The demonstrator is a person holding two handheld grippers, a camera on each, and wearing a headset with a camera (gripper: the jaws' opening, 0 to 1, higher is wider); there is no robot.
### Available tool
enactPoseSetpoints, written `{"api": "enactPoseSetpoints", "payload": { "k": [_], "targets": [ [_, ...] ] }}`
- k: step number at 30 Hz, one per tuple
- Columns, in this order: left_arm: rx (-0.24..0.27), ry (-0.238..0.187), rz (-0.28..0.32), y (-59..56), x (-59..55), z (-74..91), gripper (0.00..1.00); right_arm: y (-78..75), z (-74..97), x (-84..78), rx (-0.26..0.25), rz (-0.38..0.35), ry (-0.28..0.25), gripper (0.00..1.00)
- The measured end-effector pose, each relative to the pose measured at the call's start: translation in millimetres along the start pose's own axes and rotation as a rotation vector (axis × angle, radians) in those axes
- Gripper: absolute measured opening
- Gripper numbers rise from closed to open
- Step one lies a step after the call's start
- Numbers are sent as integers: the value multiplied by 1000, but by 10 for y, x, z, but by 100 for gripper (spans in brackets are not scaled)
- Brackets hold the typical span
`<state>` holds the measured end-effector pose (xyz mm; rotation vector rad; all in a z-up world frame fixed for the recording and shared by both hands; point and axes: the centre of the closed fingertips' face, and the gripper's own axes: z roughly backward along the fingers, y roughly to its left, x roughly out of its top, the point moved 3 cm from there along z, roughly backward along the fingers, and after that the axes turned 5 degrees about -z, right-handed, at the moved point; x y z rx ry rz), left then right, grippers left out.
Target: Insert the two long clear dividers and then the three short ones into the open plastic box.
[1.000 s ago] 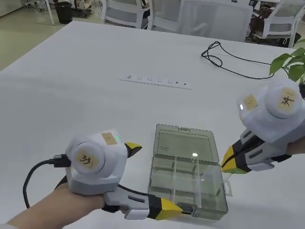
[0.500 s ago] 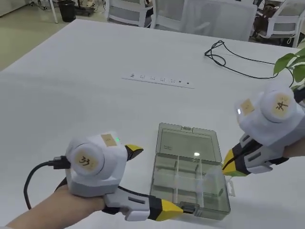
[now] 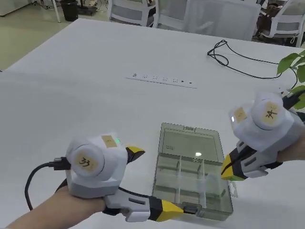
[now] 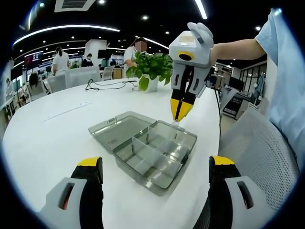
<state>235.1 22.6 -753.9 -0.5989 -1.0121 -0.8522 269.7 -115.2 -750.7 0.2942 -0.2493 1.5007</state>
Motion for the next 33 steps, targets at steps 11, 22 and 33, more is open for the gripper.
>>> {"api": "enactPoseSetpoints", "payload": {
  "k": [11,22,33],
  "targets": [
    [-3,1,5,1,-5,10,93,-15,-208,-62,16,-4,32,2],
    [-3,1,5,1,-10,24,92,-14,-274,-99,14,-20,51,2],
    [-2,-2,6,-14,-23,61,92,149,-225,-89,-27,-45,-131,32]
  ]
}}
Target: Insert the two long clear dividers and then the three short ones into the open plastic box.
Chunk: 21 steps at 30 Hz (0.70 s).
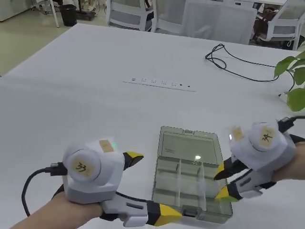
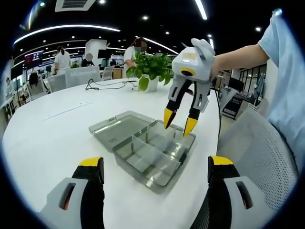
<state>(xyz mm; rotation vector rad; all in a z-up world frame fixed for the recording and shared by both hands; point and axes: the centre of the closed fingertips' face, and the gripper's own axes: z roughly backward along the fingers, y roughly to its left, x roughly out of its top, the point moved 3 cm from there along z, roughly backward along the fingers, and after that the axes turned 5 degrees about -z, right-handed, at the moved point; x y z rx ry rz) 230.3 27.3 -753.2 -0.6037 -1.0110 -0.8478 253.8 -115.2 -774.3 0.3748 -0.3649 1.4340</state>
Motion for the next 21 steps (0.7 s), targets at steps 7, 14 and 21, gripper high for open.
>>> {"api": "enactPoseSetpoints", "payload": {
  "k": [7,14,21],
  "targets": [
    [20,-9,5,-1,-13,89,93,232,163,-20,-69,-141,-200,61],
    [42,-5,15,-28,-44,211,97,258,353,-198,-201,-313,-348,90],
    [103,39,2,-62,-131,376,100,305,587,-317,-376,-539,-576,100]
  ]
}}
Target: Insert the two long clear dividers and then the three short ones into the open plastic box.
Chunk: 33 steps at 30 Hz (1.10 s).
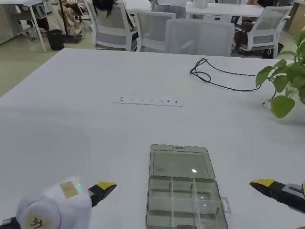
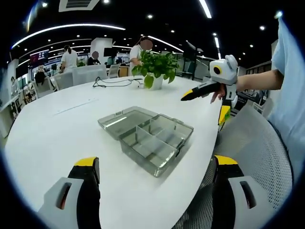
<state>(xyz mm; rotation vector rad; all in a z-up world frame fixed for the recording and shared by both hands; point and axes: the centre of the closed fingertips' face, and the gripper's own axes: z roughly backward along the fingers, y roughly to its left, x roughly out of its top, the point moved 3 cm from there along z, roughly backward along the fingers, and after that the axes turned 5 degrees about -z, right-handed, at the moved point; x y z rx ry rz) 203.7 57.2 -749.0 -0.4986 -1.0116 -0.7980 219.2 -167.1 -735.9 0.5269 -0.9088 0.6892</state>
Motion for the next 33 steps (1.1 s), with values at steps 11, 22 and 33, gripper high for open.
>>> {"api": "enactPoseSetpoints", "payload": {
  "k": [11,22,33],
  "targets": [
    [132,19,-113,34,-100,64,100,150,7,-261,-91,41,-2,100],
    [155,45,-84,105,-182,71,100,-116,385,119,-305,-32,-300,100],
    [158,45,-99,123,-174,61,100,-87,243,-29,-263,0,-210,100]
  ]
}}
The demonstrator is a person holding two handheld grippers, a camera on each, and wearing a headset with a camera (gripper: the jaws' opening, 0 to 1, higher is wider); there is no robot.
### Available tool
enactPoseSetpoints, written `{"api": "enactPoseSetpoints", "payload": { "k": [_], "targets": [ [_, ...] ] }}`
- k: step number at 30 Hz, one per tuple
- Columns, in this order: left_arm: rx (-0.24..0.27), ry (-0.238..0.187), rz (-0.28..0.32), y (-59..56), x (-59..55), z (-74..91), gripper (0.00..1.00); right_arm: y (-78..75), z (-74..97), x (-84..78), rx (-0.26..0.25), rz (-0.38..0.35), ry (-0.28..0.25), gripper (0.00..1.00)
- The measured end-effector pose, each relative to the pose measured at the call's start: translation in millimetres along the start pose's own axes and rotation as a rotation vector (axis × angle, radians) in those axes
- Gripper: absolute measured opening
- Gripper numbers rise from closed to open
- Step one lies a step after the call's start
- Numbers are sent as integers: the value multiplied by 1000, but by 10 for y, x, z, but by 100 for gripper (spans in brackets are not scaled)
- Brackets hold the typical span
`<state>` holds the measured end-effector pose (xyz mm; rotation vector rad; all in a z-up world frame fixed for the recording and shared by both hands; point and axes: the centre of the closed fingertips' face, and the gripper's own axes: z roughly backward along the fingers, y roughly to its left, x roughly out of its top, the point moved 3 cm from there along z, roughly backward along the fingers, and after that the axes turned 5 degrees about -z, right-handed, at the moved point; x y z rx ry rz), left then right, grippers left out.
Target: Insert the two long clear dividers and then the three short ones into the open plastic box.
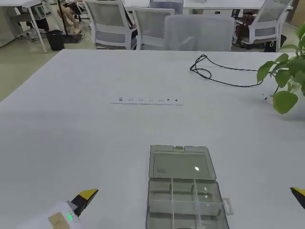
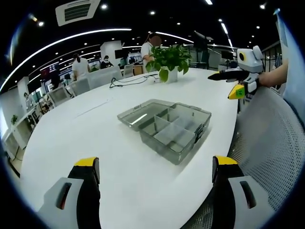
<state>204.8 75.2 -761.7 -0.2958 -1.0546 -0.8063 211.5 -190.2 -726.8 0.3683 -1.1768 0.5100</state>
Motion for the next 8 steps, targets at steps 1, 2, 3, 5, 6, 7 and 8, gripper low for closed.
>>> {"api": "enactPoseSetpoints", "payload": {
  "k": [1,2,3,5,6,7,8],
  "targets": [
    [7,-1,-1,9,3,4,100,5,2,-4,3,0,0,100],
    [14,-5,-7,19,9,9,100,8,0,-14,3,0,7,100],
    [21,-9,-13,24,18,14,100,12,-2,-25,6,2,13,100],
    [20,-8,-13,24,14,15,100,35,-8,-48,19,12,23,100],
    [20,-5,-11,24,9,15,100,36,-9,-54,18,19,25,100],
    [23,-6,-11,27,11,18,100,30,-10,-59,12,26,29,100],
    [26,-9,-13,32,16,20,100,30,-10,-61,12,29,30,100]
  ]
}}
